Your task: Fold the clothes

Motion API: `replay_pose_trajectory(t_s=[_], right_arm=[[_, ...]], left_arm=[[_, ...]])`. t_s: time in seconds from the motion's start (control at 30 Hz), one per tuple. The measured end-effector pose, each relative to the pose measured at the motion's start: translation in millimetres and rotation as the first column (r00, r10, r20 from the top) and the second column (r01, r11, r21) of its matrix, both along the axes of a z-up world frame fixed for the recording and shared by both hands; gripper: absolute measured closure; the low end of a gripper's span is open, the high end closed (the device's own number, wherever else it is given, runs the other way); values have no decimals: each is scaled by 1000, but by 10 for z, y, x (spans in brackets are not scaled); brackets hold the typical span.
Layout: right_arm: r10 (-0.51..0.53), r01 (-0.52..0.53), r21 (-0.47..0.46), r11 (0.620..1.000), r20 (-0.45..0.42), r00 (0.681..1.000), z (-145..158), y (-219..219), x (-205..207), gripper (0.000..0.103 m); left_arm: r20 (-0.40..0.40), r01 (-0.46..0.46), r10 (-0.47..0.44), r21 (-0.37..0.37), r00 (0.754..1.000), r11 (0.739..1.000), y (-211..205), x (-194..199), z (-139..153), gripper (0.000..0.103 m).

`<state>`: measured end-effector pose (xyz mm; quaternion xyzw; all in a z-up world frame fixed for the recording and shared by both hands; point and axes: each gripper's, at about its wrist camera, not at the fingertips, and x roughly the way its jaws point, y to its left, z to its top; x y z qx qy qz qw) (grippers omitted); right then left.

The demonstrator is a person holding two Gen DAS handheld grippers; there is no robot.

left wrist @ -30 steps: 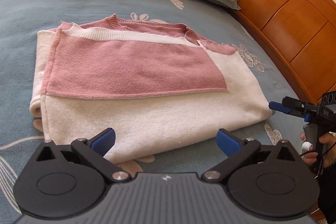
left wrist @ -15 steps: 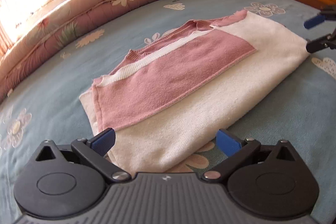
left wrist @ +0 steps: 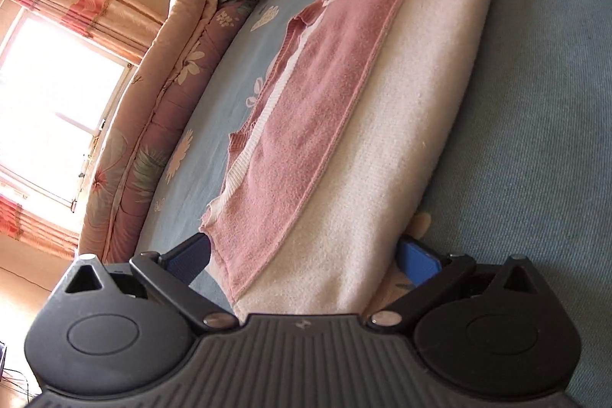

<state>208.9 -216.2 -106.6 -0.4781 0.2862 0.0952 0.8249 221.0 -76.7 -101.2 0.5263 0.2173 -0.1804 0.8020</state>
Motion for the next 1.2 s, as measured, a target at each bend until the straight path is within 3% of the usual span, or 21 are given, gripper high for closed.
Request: replay_pose_trajectory(t_s=[0.23, 0.33, 0.43, 0.57, 0.83, 1.0, 1.2], right_arm=[[113, -111, -26, 993, 77, 991, -21, 460, 313, 0], [97, -95, -32, 995, 69, 993, -10, 268, 360, 0], [48, -40, -106, 994, 71, 996, -45, -53, 356, 0], [-32, 39, -122, 992, 56, 998, -42, -397, 403, 0], [27, -3, -215, 977, 110, 994, -168, -55, 674, 0], [-17, 26, -117, 993, 74, 997, -80, -171, 757, 0], [64, -46, -165, 985, 107, 992, -141, -141, 654, 0]], left_arm=[[23, 118, -118, -3, 993, 993, -408, 175, -53, 0], [9, 88, -88, -8, 996, 996, -223, 281, -46, 0], [33, 26, -28, 53, 999, 998, 66, 362, -101, 0], [48, -22, 18, 87, 999, 996, 230, 423, -126, 0], [94, 42, -57, 150, 994, 988, -190, 546, -192, 1], [69, 35, -44, 116, 997, 993, -136, 594, -182, 1], [49, 52, -59, 139, 997, 989, -153, 631, -181, 0]])
